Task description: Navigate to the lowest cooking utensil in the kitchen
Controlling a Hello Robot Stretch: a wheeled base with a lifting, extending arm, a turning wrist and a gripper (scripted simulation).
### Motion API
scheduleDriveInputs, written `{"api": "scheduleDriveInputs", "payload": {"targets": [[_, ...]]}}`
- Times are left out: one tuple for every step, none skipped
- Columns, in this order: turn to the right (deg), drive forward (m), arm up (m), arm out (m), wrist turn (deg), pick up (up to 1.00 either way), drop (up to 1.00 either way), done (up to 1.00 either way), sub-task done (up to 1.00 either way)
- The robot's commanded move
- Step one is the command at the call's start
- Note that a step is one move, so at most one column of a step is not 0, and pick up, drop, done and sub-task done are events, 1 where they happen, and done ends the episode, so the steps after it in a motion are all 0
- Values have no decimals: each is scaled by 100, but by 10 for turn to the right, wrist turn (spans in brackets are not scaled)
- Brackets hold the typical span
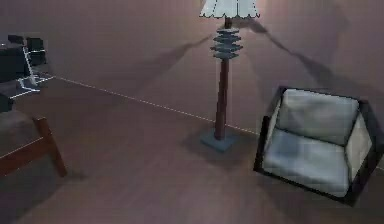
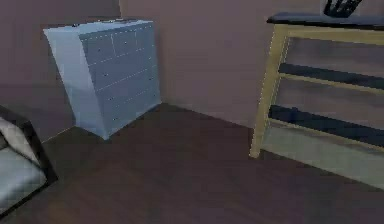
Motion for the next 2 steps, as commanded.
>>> {"api": "scheduleDriveInputs", "payload": {"targets": [[-300,0,0,0,0,0,0,0,0],[0,100,0,0,0,0,0,0,0]]}}
